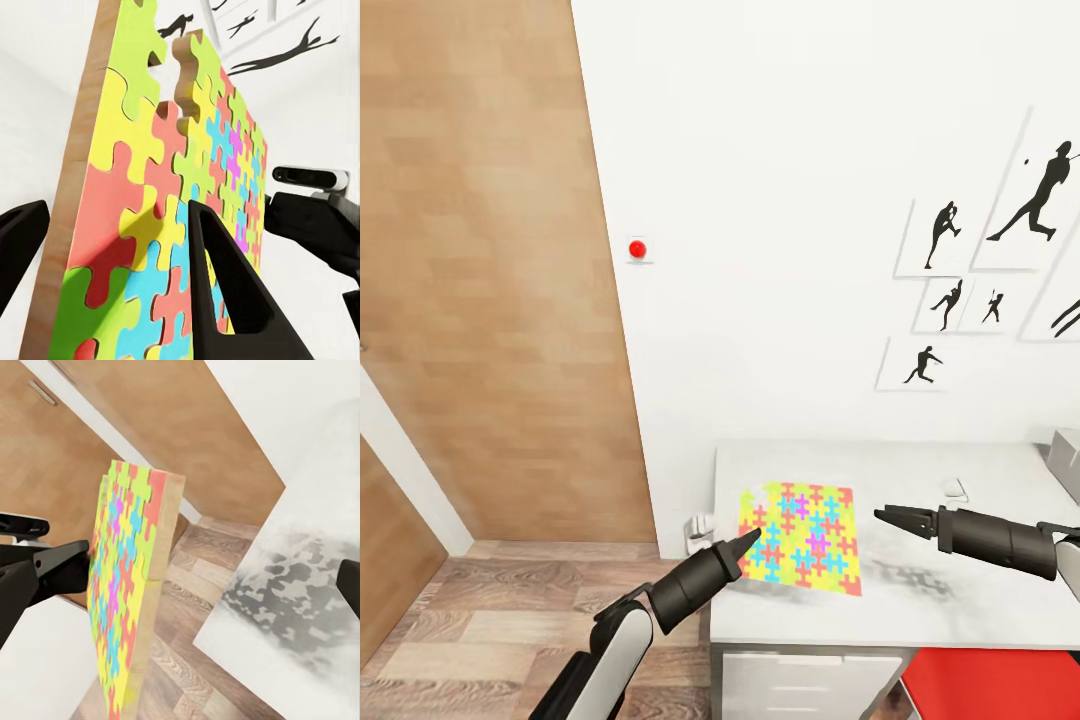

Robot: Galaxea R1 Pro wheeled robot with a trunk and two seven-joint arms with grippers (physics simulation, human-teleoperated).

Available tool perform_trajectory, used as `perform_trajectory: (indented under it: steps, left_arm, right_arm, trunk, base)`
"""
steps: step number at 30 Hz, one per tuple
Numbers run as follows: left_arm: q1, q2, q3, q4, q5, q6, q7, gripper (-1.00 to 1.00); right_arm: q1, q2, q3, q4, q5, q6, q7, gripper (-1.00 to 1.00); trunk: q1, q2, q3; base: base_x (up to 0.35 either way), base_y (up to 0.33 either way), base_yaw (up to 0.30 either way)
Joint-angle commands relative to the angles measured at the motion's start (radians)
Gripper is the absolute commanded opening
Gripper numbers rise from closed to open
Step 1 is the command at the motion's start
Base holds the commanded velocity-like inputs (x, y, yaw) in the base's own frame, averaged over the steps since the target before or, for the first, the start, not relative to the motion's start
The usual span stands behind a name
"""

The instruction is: Put all the toys in the child's room - the three board games (two on the bed and one on the table), the two jigsaw puzzles on the table, and the tennis ball on the table - inside the toy box on the table in the child's room.

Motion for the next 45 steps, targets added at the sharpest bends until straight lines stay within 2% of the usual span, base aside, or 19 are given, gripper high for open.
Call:
perform_trajectory:
  steps: [1,15,30,45]
  left_arm:
    - [-0.002,-0.002,-0.001,-0.001,0.010,0.009,0.000,-1.00]
    - [-0.008,-0.016,-0.010,-0.002,0.008,0.001,0.013,-1.00]
    - [-0.019,-0.033,-0.011,0.001,0.006,-0.005,0.019,-1.00]
    - [-0.031,-0.037,-0.012,0.003,0.014,-0.005,0.026,-1.00]
  right_arm:
    - [-0.001,0.000,0.000,0.000,-0.002,0.005,0.002,1.00]
    - [-0.001,0.000,0.047,-0.005,-0.002,0.009,0.006,1.00]
    - [-0.001,0.012,0.060,-0.005,-0.003,0.011,0.006,1.00]
    - [-0.001,0.016,0.061,-0.005,-0.003,0.011,0.005,1.00]
  trunk:
    - [0.001,-0.002,-0.002]
    - [0.001,-0.002,-0.002]
    - [0.001,-0.002,-0.002]
    - [0.001,-0.002,-0.002]
  base:
    - [0.000,0.000,0.000]
    - [0.000,0.000,0.000]
    - [0.000,0.000,0.000]
    - [0.000,0.000,0.000]
